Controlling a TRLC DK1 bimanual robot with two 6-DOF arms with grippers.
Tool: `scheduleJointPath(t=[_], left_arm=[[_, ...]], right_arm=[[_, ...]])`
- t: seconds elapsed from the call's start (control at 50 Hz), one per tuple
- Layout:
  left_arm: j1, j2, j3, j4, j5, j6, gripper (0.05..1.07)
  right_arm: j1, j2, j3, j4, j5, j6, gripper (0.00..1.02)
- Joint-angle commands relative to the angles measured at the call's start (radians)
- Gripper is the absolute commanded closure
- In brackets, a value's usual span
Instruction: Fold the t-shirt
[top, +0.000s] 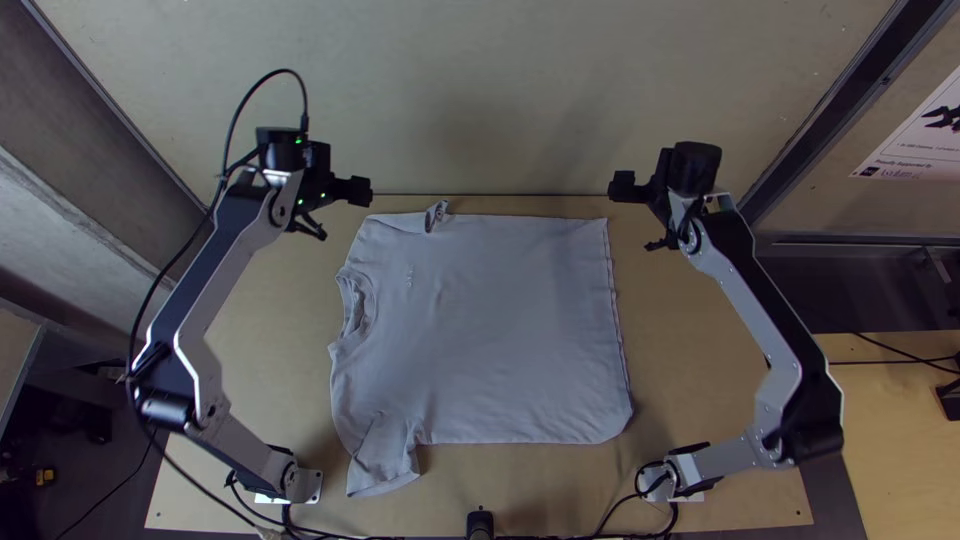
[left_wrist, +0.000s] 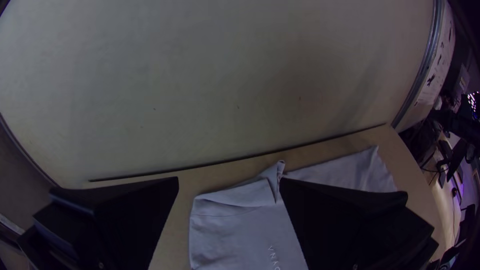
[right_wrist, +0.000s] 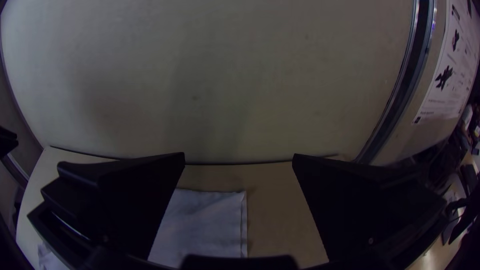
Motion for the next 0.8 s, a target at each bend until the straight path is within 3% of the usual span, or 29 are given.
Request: scheduleJointPath(t=[0.0, 0.2, 0.32, 0.58, 0.78], left_arm=[[-0.008, 0.110, 0.156, -0.100, 0.006, 0.015, 0.11], [-0.008, 0.291, 0.352, -0.220, 0.056, 0.015, 0.22], [-0.009, 0.394, 0.452, -0.269, 0.073, 0.015, 0.23], [-0.014, 0.514, 0.477, -0.238, 0.070, 0.044, 0.23], [-0.013, 0.583, 0.484, -0.209, 0.061, 0.049, 0.23]], right_arm=[[-0.024, 0.076, 0.088, -0.035, -0.017, 0.068, 0.04], [-0.050, 0.200, 0.204, -0.117, -0.060, 0.158, 0.04], [-0.054, 0.268, 0.263, -0.152, -0.072, 0.215, 0.04], [-0.067, 0.366, 0.332, -0.173, -0.121, 0.242, 0.04], [-0.076, 0.411, 0.351, -0.184, -0.123, 0.249, 0.04]])
